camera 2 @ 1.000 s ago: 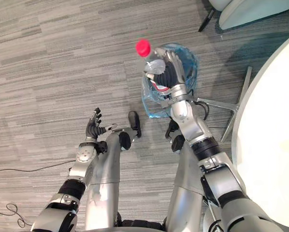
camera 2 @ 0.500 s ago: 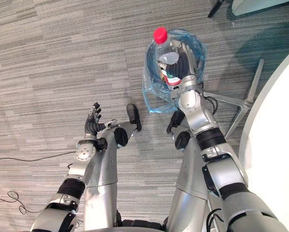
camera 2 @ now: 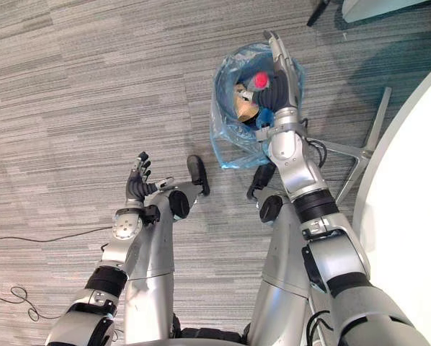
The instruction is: Gather rubbish on tea table into small bin, then transfer packed bag to large trash can.
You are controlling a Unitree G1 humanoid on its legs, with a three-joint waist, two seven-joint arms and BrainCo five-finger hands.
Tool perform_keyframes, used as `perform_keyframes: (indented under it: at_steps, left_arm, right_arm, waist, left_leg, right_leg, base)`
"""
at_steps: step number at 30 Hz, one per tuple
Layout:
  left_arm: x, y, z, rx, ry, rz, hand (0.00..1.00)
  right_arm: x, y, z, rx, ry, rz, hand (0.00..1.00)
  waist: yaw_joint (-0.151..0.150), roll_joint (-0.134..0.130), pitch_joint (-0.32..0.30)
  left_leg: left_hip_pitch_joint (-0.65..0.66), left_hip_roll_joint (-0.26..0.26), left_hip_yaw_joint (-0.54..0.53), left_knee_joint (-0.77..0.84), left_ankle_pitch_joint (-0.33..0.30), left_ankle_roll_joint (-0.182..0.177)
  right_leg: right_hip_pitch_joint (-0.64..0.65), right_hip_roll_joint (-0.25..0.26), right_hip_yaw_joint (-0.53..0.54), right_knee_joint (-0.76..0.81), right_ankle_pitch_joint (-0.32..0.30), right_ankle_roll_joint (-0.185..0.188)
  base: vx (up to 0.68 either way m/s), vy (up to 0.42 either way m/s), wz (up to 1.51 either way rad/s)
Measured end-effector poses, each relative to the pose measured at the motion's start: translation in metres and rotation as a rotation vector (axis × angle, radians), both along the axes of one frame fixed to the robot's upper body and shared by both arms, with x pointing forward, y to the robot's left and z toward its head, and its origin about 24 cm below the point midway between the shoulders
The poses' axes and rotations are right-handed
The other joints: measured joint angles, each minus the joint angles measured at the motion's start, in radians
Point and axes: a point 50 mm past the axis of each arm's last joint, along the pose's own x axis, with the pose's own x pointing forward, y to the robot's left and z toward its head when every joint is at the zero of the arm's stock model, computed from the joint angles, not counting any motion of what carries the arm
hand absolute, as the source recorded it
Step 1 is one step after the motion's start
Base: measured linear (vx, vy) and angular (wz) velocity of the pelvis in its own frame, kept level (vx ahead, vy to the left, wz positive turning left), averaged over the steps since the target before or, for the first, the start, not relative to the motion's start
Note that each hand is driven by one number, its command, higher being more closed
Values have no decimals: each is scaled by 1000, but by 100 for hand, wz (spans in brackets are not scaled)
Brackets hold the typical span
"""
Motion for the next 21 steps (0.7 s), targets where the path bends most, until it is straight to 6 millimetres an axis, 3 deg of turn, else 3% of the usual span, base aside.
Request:
perform_keyframes:
  at_steps: [6, 10, 21]
  left_arm:
    - [-1, 1, -1, 1, 5, 2, 0]
    - [-3, 4, -5, 5, 16, 14, 0]
    - [-5, 4, -7, 21, 28, 10, 0]
  right_arm:
    - [-12, 6, -14, -70, -17, 8, 0]
    - [-19, 12, -34, -121, 10, 12, 0]
    - [-30, 27, -91, -435, 152, 40, 0]
  waist:
    - [-5, -3, -1]
    - [-21, -25, -13]
    - [-25, -36, -19]
  left_leg:
    - [3, 9, 0, 0, 0, 0]
    - [18, 14, 7, -9, 0, -1]
    - [54, 29, 14, -43, 5, -10]
  right_leg:
    - [5, 11, -1, -8, 1, -1]
    - [13, 18, 2, -16, 1, -1]
    - [48, 38, -5, -59, 8, 5]
  base:
    - [-54, 24, -4]
    - [-15, 5, -5]
    - [-54, 18, -5]
